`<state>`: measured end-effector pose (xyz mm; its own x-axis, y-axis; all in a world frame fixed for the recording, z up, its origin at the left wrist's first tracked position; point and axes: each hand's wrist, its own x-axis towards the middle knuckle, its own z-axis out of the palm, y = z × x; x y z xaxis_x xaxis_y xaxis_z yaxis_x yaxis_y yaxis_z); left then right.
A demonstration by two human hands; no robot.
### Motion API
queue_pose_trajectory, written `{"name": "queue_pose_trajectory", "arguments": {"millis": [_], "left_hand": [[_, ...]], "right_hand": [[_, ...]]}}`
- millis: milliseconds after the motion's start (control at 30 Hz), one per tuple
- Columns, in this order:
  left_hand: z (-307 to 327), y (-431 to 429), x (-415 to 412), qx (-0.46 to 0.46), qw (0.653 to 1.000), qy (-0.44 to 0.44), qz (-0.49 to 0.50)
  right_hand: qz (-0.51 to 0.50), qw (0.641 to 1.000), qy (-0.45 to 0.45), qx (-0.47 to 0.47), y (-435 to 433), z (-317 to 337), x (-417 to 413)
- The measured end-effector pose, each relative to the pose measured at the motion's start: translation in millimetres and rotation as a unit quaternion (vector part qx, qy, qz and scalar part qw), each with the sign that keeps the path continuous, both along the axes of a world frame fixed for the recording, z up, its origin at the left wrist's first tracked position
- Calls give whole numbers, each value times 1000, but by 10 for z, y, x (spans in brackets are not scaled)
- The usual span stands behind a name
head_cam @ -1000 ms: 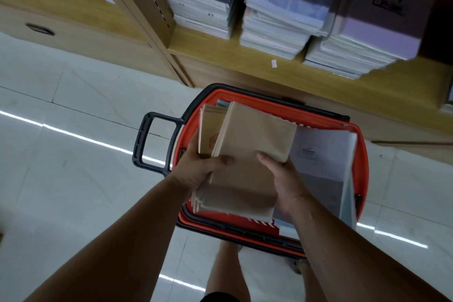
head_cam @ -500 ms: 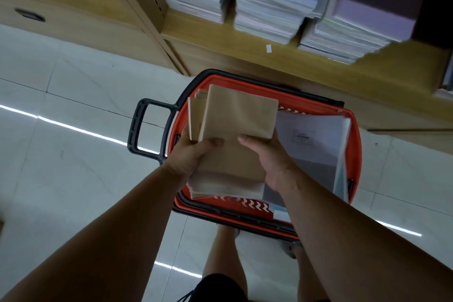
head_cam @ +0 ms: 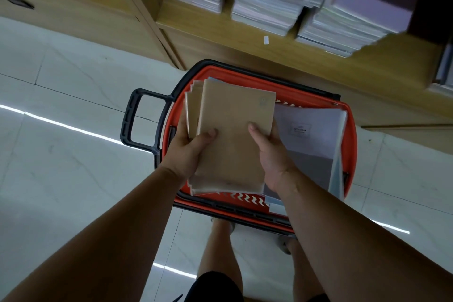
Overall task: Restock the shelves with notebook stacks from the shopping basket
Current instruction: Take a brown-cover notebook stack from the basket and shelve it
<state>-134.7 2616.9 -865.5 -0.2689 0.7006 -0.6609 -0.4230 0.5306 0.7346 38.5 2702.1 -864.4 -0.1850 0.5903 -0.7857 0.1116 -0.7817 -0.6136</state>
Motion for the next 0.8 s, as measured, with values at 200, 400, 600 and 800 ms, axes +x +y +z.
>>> {"name": "queue_pose_trajectory", "arguments": {"millis": [200,400,600,800], "left_hand": [[86,20,24,29,999,33,-21],[210,66,71,52,997,19,-61],[196,128,57,41,996,-41,-63],[174,136,34,46,997,-37,-44]], "right_hand": [[1,1000,7,22,10,19,-4],[-9,1000,21,-13,-41,86,109],[-13,998,35,-44,50,135,215],[7,995,50,-92,181,148,175]]}}
